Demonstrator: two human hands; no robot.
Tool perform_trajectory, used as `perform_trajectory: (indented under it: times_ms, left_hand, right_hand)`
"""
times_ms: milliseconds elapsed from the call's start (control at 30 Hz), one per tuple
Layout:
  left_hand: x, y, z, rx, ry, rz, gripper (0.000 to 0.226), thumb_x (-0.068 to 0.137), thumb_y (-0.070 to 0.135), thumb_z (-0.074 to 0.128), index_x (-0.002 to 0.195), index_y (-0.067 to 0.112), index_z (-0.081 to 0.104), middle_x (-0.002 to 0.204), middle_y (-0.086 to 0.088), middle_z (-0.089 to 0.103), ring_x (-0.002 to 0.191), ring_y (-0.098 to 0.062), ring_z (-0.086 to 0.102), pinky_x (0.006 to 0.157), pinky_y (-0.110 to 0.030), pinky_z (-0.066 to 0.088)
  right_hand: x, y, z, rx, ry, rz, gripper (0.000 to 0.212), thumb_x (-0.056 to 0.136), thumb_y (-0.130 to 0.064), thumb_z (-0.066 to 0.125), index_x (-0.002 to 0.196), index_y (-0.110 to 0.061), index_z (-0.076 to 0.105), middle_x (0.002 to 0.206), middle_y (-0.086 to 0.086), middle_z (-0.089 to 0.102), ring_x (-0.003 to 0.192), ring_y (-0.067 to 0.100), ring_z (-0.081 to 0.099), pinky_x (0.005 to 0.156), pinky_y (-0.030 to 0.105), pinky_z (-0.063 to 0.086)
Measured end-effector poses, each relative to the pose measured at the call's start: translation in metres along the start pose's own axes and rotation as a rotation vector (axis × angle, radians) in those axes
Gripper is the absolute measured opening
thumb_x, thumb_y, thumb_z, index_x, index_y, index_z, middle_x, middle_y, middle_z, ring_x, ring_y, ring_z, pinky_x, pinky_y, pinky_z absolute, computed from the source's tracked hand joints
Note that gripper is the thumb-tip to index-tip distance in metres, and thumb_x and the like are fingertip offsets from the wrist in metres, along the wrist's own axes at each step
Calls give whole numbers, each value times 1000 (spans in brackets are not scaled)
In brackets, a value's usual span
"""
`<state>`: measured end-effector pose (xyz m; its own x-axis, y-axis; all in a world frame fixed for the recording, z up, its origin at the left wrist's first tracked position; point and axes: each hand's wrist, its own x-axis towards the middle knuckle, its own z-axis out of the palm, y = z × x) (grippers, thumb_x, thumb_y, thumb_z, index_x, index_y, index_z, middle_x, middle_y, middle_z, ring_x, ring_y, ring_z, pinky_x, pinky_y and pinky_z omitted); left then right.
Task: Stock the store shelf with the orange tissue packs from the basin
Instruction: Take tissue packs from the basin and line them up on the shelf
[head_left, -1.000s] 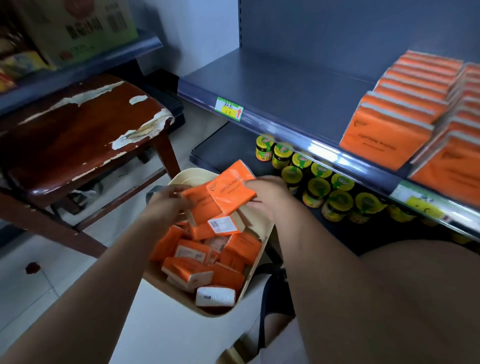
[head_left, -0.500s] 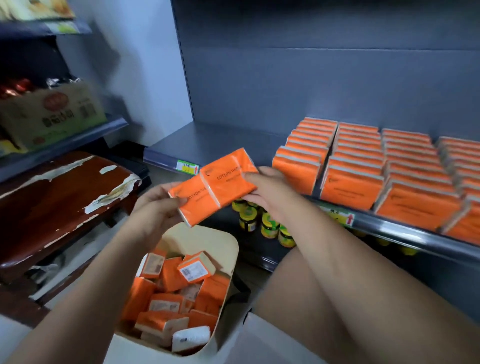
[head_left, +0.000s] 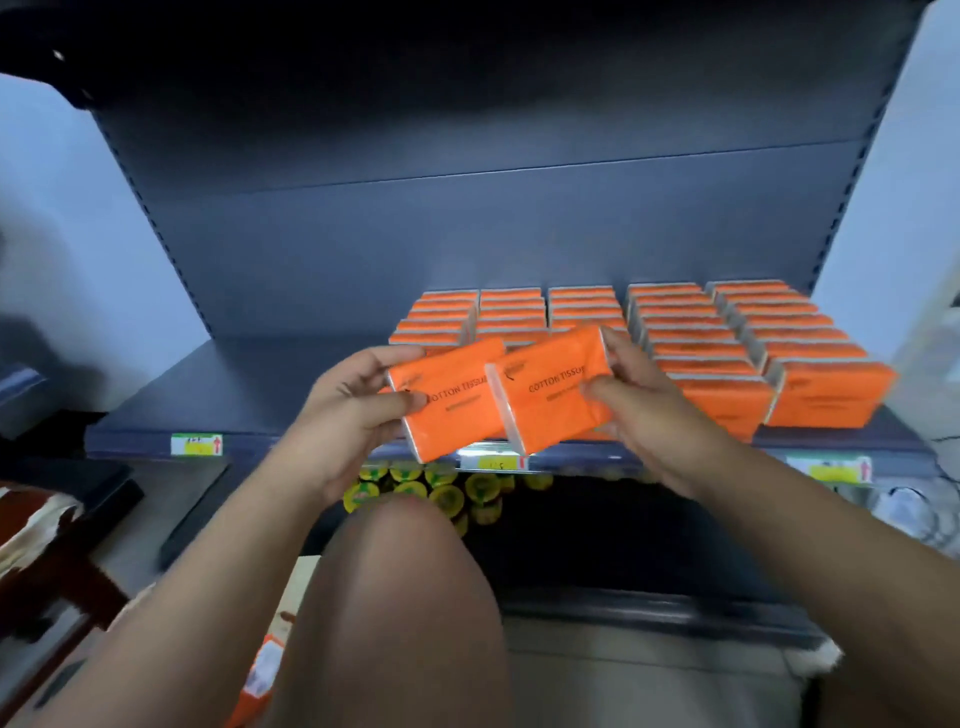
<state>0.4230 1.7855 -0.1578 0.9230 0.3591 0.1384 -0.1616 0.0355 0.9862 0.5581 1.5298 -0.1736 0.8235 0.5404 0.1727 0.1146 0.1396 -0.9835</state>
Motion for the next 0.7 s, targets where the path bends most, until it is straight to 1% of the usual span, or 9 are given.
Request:
perform_trajectory:
  times_ms: [100, 167, 267, 367, 467, 533, 600, 633, 700]
  left_hand:
    - [15, -7, 43, 19, -59, -21, 47, 88, -14, 62, 126, 13, 69, 117, -6, 73, 107, -26, 71, 86, -47, 61]
    - [24, -10, 70, 9, -75, -37, 49, 91, -16, 55, 129, 13, 68, 122, -6, 70, 109, -26, 69, 81, -43, 62]
    - [36, -12, 100, 2, -97, -40, 51, 88, -15, 56, 129, 13, 68, 130, -8, 66, 111, -25, 66, 76, -35, 62]
    - [40, -13, 125, 40, -139, -54, 50, 83, -15, 56, 126, 8, 70, 125, -12, 67, 106, -24, 68, 75, -33, 61]
    - [43, -13, 148, 50, -164, -61, 45, 85, -19, 52, 117, 7, 71, 117, -12, 67, 100, -21, 69, 72, -30, 60]
    - [47, -12, 161, 54, -172, -59, 46, 84, -19, 52, 116, 10, 69, 107, -9, 70, 97, -20, 68, 70, -28, 59]
    - [51, -12, 174, 61, -195, -57, 47, 79, -14, 57, 117, 12, 68, 102, -7, 72, 92, -20, 70, 69, -29, 59]
    - [53, -12, 179, 70, -206, -59, 48, 76, -11, 59, 118, 12, 68, 100, -8, 73, 89, -20, 71, 68, -31, 60]
    - [54, -14, 192, 94, -222, -58, 48, 79, -14, 59, 118, 12, 68, 97, -6, 76, 87, -20, 72, 74, -35, 61]
  right_hand:
    - [-5, -16, -27, -73, 45, -19, 51, 93, 3, 46, 107, -39, 71, 106, 2, 74, 100, 20, 71, 93, 45, 56]
    - [-4, -27, -42, -92, 106, -32, 42, 84, -5, 51, 107, -36, 69, 103, 3, 72, 97, 24, 69, 89, 47, 54]
    - [-7, -32, -71, -132, 176, -45, 35, 73, -13, 58, 101, -31, 65, 91, -4, 72, 89, 13, 68, 81, 37, 55]
    - [-14, -37, -103, -229, 188, -44, 28, 80, -1, 64, 95, -25, 62, 92, 7, 71, 85, 17, 68, 77, 35, 53]
    - [-22, -48, -134, -311, 214, -46, 31, 84, 6, 67, 99, -21, 62, 97, 17, 73, 81, 18, 69, 72, 32, 53]
    - [-27, -52, -151, -304, 201, -46, 41, 86, 7, 65, 113, -24, 63, 101, 14, 74, 83, 16, 71, 72, 31, 55]
    - [-32, -54, -166, -320, 186, -70, 55, 87, 8, 64, 128, -28, 63, 109, 13, 73, 93, 19, 71, 78, 32, 57]
    - [-34, -54, -173, -355, 194, -86, 56, 86, 8, 65, 128, -29, 65, 111, 11, 72, 96, 19, 70, 79, 33, 58]
    - [-39, -54, -187, -439, 226, -101, 53, 82, 7, 67, 118, -31, 71, 108, 1, 71, 93, 13, 68, 77, 32, 56]
